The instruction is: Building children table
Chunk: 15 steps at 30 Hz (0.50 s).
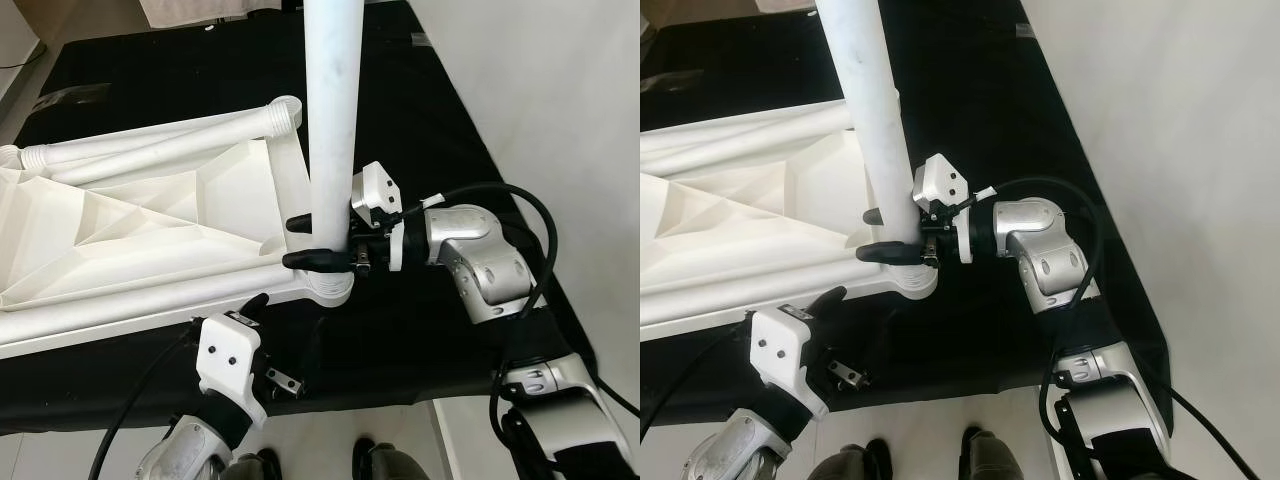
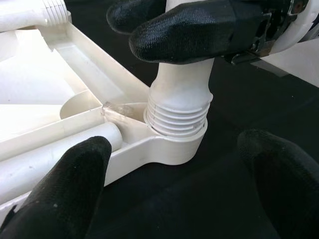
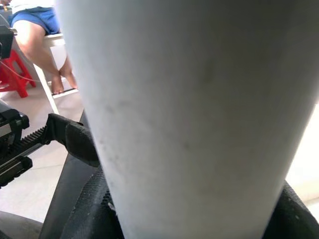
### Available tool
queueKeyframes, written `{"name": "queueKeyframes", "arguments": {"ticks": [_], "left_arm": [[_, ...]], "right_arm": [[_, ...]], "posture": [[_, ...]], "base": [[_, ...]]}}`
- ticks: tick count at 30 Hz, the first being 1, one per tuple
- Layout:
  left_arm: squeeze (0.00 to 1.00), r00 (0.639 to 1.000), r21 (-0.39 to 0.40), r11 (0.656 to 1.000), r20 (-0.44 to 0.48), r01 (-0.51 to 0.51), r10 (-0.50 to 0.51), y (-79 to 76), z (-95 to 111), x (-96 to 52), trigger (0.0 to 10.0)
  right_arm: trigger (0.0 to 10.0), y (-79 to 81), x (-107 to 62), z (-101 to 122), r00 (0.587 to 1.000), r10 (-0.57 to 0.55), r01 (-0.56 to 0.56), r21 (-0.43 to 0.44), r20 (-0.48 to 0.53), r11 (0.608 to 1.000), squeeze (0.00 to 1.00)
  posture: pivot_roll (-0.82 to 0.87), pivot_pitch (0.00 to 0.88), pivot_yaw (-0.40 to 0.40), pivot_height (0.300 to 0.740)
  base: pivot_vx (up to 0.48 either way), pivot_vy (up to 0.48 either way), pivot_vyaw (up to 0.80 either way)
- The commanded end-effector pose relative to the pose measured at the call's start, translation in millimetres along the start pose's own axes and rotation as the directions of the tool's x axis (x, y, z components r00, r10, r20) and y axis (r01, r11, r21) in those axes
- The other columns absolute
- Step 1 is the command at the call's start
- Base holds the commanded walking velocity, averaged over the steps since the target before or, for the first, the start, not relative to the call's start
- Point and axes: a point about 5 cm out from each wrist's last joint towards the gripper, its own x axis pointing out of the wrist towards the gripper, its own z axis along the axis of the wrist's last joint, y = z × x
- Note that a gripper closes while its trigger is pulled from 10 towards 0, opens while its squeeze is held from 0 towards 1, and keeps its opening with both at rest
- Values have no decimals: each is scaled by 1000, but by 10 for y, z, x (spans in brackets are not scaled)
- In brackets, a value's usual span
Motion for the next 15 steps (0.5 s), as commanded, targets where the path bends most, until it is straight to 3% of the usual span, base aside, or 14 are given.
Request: {"name": "queueKeyframes", "arguments": {"ticks": [1,3,5,6,7,8,9,10,11,12,15], "left_arm": [[0,1000,-5,1000,-19,-7,6,-12,-50,-22,10000],[0,1000,-6,1000,-18,-7,7,-13,-50,-25,10000],[0,1000,-8,1000,-18,-6,6,-16,-47,-36,10000],[0,1000,-8,1000,-18,-6,6,-16,-47,-36,10000],[0,1000,-7,1000,-19,-6,6,-16,-43,-44,10000],[0,1000,-7,1000,-19,-6,6,-15,-40,-49,10000],[0,1000,-7,1000,-18,-7,6,-16,-30,-53,10000],[0,1000,-7,1000,-18,-7,6,-16,-30,-53,10000],[0,1000,-9,1000,-17,-10,10,-13,-25,-61,10000],[0,1000,-11,1000,-16,-13,13,-12,-23,-68,10000],[0,1000,-12,1000,-15,-15,15,-14,-22,-71,10000]], "right_arm": [[0,100,82,-112,999,45,-46,57,7,997,0],[0,124,86,-168,1000,1,-1,88,-4,996,0],[0,220,134,-355,981,-166,179,137,-99,974,0],[0,220,134,-355,981,-166,179,137,-99,974,0],[0,200,91,-524,829,-510,551,173,-231,817,0],[0,214,-13,-651,624,-700,775,155,-347,613,0],[0,327,-124,-708,494,-780,864,116,-384,489,0],[0,327,-124,-708,494,-780,864,116,-384,489,0],[0,413,-146,-712,470,-793,879,121,-387,462,0],[0,466,-123,-689,508,-779,858,133,-366,497,0],[0,428,-52,-615,533,-781,845,155,-326,512,0]], "posture": [[-21,247,-19,740],[-24,253,-24,740],[-24,260,-33,740],[-24,260,-33,740],[-24,265,-37,740],[-24,265,-37,740],[-21,283,-37,740],[-21,283,-37,740],[-33,285,-30,740],[-38,283,-28,740],[-41,280,-22,740]], "base": [[0,0,0],[0,0,0],[0,0,0],[0,0,0],[0,0,0],[0,0,0],[0,0,0],[0,0,0],[0,0,0],[0,0,0],[0,0,0]]}}
